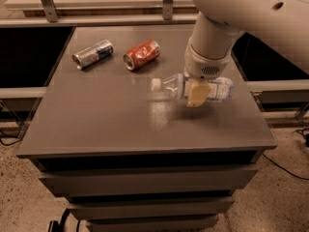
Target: Knock blue plastic bottle over
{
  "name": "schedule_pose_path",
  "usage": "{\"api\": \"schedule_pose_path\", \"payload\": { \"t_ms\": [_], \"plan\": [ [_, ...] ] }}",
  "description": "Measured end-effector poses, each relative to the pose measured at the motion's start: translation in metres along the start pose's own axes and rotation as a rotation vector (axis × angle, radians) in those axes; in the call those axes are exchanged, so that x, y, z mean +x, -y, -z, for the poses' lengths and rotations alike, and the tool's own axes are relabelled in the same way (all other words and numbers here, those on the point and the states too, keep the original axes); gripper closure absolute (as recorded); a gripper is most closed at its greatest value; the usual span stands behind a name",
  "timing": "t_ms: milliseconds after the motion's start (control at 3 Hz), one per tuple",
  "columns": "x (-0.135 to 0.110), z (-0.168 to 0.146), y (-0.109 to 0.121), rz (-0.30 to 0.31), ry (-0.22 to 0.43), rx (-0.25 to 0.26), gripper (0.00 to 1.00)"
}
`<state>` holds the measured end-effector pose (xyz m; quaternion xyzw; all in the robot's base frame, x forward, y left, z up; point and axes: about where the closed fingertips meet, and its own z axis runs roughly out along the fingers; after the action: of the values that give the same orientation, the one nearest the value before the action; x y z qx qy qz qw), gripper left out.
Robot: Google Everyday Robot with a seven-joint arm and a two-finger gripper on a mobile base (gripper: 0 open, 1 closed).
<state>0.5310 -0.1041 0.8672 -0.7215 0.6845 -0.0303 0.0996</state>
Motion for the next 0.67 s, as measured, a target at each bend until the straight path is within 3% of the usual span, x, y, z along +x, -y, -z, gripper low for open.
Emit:
{"api": "schedule_pose_path", "payload": {
  "t_ms": [667],
  "plan": [
    [-0.0015,-0.0101,-0.0027,-0.005,-0.03,-0.049,0.36]
  ]
}}
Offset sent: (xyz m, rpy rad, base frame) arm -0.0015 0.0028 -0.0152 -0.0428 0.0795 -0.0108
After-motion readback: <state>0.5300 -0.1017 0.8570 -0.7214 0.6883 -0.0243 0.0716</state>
